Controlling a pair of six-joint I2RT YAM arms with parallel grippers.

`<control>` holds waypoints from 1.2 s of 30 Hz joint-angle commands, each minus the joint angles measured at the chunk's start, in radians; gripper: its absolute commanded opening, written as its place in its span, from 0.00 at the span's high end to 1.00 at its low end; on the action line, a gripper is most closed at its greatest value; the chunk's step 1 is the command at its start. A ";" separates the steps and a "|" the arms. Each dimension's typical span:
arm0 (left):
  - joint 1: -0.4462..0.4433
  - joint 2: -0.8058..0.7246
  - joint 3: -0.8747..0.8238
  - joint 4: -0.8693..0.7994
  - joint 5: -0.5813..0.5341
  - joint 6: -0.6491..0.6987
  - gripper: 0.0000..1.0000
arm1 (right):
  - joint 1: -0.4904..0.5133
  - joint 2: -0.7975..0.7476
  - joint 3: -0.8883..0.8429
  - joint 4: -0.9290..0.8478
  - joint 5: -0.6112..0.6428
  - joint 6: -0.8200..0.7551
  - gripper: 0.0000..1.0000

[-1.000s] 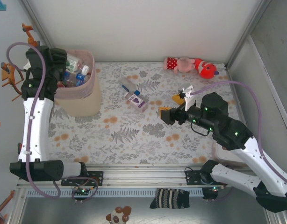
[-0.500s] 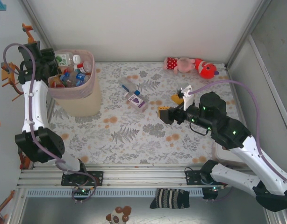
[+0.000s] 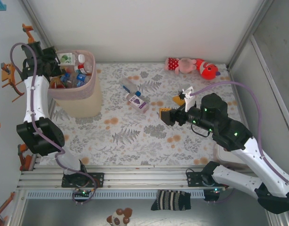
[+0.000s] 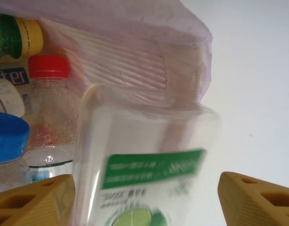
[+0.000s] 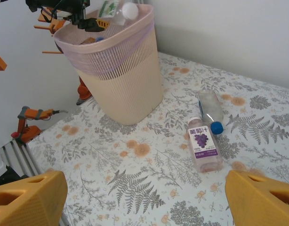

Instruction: Put the plastic bottles in the bin

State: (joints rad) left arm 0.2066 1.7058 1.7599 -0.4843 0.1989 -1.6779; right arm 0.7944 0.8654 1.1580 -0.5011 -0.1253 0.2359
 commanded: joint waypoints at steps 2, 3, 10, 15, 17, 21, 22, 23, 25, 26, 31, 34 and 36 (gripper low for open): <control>0.012 -0.077 0.014 -0.004 -0.010 -0.020 0.20 | 0.005 -0.018 -0.009 0.022 0.018 -0.002 0.14; 0.014 -0.089 0.013 -0.008 -0.014 -0.017 0.19 | 0.005 -0.018 -0.009 0.021 0.018 -0.001 0.14; 0.019 -0.128 0.045 -0.002 -0.014 0.037 0.24 | 0.005 -0.021 -0.012 0.019 0.016 -0.004 0.14; -0.010 -0.061 0.150 0.002 0.071 0.122 0.26 | 0.005 -0.020 -0.015 0.021 0.019 -0.004 0.14; -0.040 -0.019 0.198 0.002 0.112 0.150 0.27 | 0.005 -0.016 -0.015 0.022 0.018 -0.006 0.14; -0.105 0.080 0.300 -0.005 0.186 0.189 0.26 | 0.005 -0.011 -0.010 0.023 0.015 -0.006 0.14; -0.120 0.100 0.324 -0.009 0.196 0.198 0.26 | 0.005 -0.011 -0.010 0.022 0.016 -0.006 0.14; -0.135 0.124 0.348 -0.019 0.201 0.209 0.25 | 0.005 -0.013 -0.008 0.020 0.018 -0.005 0.14; -0.157 0.163 0.399 -0.041 0.209 0.227 0.24 | 0.005 -0.019 -0.008 0.014 0.022 -0.004 0.14; -0.166 0.182 0.420 -0.056 0.208 0.238 0.24 | 0.005 -0.023 -0.010 0.012 0.026 -0.004 0.14; -0.179 0.223 0.423 -0.103 0.184 0.274 0.22 | 0.005 -0.026 -0.013 0.009 0.033 -0.003 0.14; -0.173 0.229 0.384 -0.120 0.165 0.296 0.21 | 0.005 -0.023 -0.011 0.009 0.032 -0.003 0.14; -0.163 0.222 0.340 -0.125 0.144 0.313 0.21 | 0.005 -0.021 -0.009 0.009 0.032 -0.004 0.14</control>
State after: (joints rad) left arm 0.0296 1.9388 2.1414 -0.5758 0.3653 -1.4227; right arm 0.7944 0.8532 1.1465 -0.5053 -0.1104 0.2359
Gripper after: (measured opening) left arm 0.788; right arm 0.861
